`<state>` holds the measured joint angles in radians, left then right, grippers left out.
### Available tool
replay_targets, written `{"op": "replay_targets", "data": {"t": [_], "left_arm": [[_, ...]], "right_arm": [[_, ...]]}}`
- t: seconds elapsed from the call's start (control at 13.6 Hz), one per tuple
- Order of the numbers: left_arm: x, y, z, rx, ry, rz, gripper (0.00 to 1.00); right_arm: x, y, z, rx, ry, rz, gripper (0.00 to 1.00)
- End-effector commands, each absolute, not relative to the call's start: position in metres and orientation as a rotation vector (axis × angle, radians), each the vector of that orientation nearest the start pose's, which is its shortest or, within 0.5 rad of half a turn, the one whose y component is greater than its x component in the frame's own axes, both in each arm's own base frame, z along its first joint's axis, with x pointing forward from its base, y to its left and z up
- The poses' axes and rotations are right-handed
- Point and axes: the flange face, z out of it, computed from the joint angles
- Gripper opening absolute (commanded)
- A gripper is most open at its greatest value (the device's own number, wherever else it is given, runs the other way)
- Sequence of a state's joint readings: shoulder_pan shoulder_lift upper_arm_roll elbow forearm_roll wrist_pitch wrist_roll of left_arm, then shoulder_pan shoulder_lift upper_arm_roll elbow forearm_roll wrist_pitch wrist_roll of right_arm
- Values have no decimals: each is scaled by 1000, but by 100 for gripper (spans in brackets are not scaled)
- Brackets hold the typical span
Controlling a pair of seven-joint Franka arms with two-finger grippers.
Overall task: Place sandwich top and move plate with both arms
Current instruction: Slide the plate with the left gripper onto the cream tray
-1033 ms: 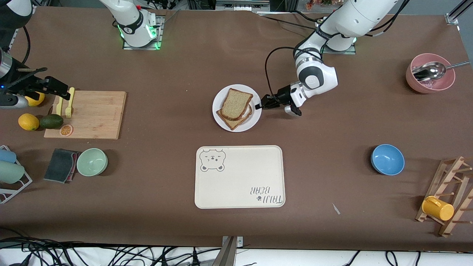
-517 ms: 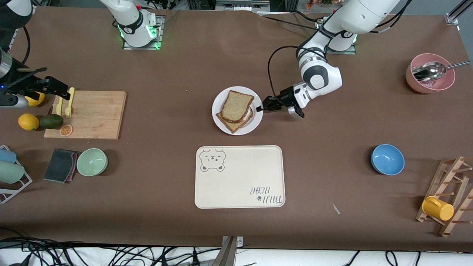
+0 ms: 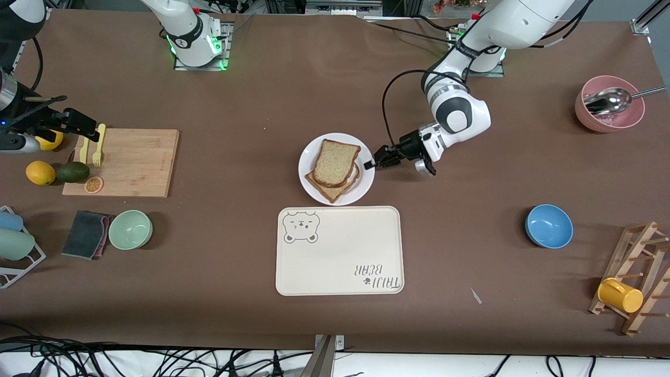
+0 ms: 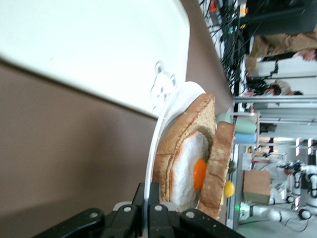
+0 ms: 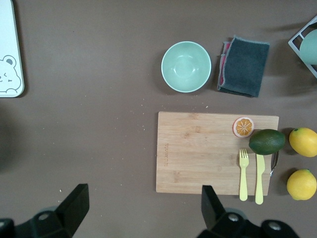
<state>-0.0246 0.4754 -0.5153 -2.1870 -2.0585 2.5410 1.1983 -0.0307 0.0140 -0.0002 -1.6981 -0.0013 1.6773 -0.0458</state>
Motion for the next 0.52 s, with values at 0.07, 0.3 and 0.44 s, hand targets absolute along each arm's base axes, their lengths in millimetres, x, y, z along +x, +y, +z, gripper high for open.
{"op": "replay_targets", "data": {"t": [0.07, 0.3, 0.44], "left_arm": [[509, -283, 172, 1992, 433, 260, 0], [545, -288, 166, 2000, 517, 293, 0], [555, -287, 164, 1986, 532, 302, 0]], "right_arm": [[561, -20, 572, -3138, -43, 53, 100], [561, -20, 571, -3138, -43, 55, 100], [561, -20, 572, -3138, -43, 53, 100]]}}
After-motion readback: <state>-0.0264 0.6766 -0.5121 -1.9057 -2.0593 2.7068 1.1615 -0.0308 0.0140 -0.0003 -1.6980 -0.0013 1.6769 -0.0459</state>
